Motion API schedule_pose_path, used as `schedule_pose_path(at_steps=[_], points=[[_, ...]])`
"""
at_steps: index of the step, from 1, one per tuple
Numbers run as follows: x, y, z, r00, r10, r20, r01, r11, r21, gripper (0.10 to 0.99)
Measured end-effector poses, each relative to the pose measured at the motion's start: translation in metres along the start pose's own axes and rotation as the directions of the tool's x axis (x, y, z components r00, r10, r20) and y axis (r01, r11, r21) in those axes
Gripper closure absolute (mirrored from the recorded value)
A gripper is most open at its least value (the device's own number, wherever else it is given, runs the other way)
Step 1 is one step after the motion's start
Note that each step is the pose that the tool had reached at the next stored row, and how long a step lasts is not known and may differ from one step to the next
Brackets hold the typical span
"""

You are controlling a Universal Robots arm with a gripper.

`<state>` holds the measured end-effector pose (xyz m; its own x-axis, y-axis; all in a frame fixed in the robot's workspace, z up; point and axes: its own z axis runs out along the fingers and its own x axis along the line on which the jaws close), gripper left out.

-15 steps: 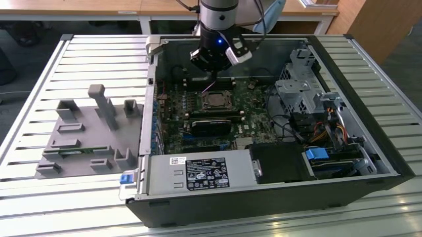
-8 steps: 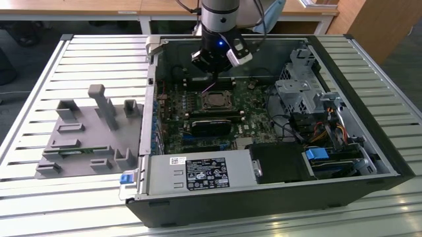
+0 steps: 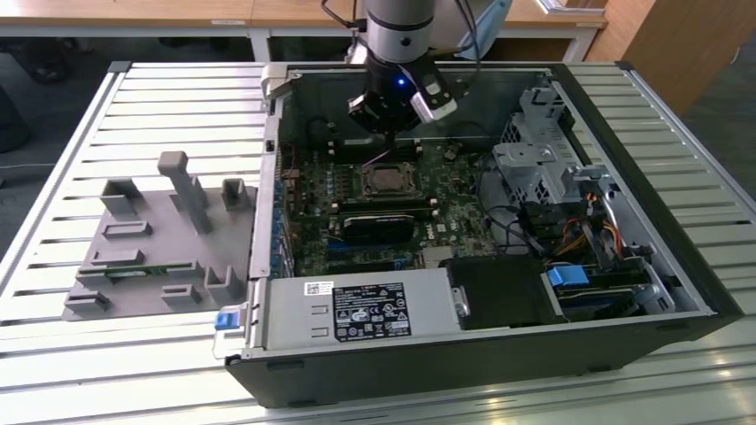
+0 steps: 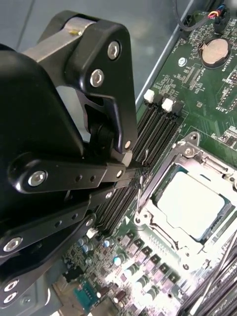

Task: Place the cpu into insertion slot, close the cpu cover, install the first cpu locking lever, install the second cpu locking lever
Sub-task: 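Install the first cpu locking lever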

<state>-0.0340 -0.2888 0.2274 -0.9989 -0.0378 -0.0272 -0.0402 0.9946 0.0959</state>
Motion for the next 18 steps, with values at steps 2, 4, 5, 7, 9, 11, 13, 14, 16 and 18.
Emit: schedule_pose_path(at_steps=[2,4,5,7,9,11,13,14,16,18], points=[[-0.0011,-0.0002,0.0021,1.0000,0.000,-0.0001,0.000,1.0000,0.000,0.976],[-0.0023,-0.0004,0.0049,1.0000,0.000,-0.0001,0.000,1.0000,0.000,0.976],[-0.0030,-0.0004,0.0064,1.0000,0.000,-0.0001,0.000,1.0000,0.000,0.976],[-0.0044,-0.0004,0.0093,1.0000,0.000,-0.0001,0.000,1.0000,0.000,0.976],[-0.0057,-0.0004,0.0120,1.0000,0.000,0.0000,0.000,1.0000,0.000,0.976],[-0.0064,-0.0003,0.0145,1.0000,0.000,0.0000,0.000,1.0000,0.002,0.976],[-0.0069,-0.0001,0.0167,1.0000,0.000,-0.0002,0.000,1.0000,0.004,0.976],[-0.0071,0.0000,0.0177,1.0000,0.000,-0.0003,0.000,1.0000,0.006,0.976],[-0.0075,0.0002,0.0196,1.0000,0.000,-0.0004,0.000,0.9999,0.011,0.976],[-0.0076,0.0004,0.0213,1.0000,0.000,-0.0007,0.000,0.9999,0.016,0.976]])
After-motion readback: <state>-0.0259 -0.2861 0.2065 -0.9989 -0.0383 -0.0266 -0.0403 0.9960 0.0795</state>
